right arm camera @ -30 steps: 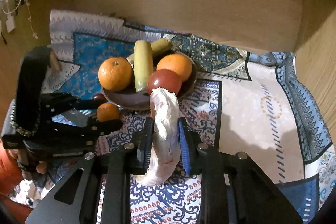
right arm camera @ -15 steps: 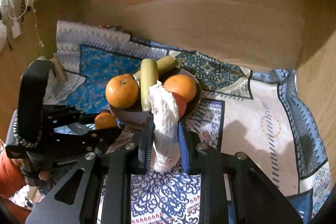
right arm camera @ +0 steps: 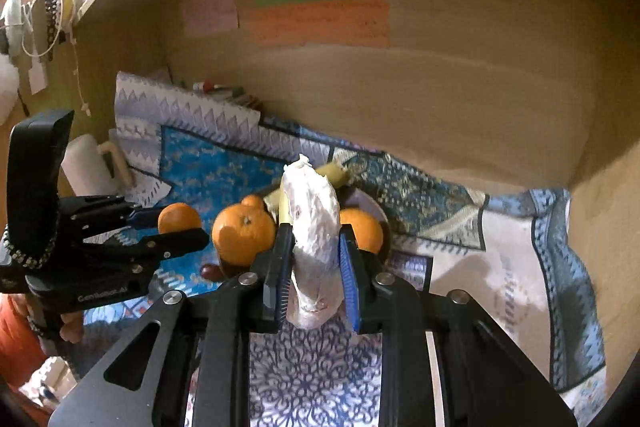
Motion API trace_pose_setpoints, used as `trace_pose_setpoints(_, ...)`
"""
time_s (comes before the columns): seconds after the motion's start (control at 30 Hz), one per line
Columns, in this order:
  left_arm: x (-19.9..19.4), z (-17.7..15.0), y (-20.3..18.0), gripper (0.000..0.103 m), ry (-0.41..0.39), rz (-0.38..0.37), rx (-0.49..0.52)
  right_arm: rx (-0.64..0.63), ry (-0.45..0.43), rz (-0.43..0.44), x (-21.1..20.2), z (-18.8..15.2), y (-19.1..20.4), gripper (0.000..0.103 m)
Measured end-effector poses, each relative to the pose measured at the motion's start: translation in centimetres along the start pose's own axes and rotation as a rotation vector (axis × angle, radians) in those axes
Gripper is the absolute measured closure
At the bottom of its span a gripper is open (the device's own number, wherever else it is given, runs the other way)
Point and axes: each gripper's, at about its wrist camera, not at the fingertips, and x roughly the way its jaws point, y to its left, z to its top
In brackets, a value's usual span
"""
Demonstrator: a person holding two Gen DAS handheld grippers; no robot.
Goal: Organize fruits
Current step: 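Carry the pomelo segment and mandarin onto the plate and open both tools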
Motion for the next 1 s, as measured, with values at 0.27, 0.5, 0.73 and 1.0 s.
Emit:
trace_pose_setpoints(0.27, 0.8, 2.0, 0.4, 0.066, -0.021, 0.015, 0.020, -0.022, 0.014, 0.014, 2.4, 1.8, 0.0, 0.083)
trace_pose_setpoints(0.5, 2.7, 3.4, 0.8, 0.066, 0.000, 0.013, 0.023, -0.025, 0.079, 0.039, 5.5, 2.9, -0.9, 0.083)
trace_pose_setpoints(0.73, 5.5, 4.5, 0.7, 0.066, 0.036, 0.011, 0.034, -0.001, 0.137, 0.067, 8.3, 3.9, -2.1, 0.082)
trace_pose_setpoints(1.0, 8.0, 4.8, 0.2, 0.066, 0.073, 0.003, 0.054, 0.014, 0.201, 0.040, 10.8, 4.0, -3.3, 0.076)
